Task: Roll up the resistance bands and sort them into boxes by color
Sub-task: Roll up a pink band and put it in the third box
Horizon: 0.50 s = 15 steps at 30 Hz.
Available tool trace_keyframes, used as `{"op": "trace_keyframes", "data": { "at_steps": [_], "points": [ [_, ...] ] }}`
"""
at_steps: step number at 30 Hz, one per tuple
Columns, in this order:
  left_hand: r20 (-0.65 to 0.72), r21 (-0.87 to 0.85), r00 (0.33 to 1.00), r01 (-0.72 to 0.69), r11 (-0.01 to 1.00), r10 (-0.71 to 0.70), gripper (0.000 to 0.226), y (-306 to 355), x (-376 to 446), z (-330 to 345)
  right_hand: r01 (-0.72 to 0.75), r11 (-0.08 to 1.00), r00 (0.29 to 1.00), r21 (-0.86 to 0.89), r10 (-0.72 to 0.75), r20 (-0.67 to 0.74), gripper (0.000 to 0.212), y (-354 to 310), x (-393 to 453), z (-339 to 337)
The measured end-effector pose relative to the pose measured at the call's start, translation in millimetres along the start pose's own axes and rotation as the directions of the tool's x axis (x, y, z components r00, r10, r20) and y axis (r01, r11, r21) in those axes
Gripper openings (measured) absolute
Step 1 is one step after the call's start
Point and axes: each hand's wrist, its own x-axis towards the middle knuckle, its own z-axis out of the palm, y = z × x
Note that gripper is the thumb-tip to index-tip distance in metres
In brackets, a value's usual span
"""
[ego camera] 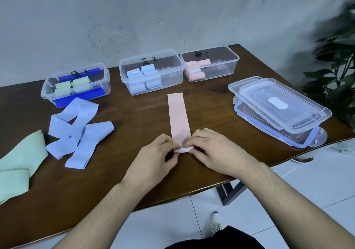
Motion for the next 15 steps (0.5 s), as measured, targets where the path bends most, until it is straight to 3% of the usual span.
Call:
{"op": "trace_keyframes", "data": {
  "at_steps": [5,10,15],
  "points": [
    [0.029,-0.008,0.999,-0.018,1.000,0.018,0.020,10.6,-13.1,2.1,0.028,1.000,0.999,-0.006,-0.028,0.036,0.024,1.8,-14.8,0.0],
    [-0.004,0.009,0.999,0.032,0.999,-0.032,0.023,13.1,-13.8,3.4,0.039,0.997,0.997,-0.064,-0.043,-0.065,0.024,1.2,-17.7,1.2],
    [-0.006,0.031,0.999,0.048,0.998,-0.048,0.028,14.5,-12.4,1.4,0.040,0.999,0.997,0.015,-0.038,-0.071,0.027,3.2,-20.0,1.4]
  ]
}}
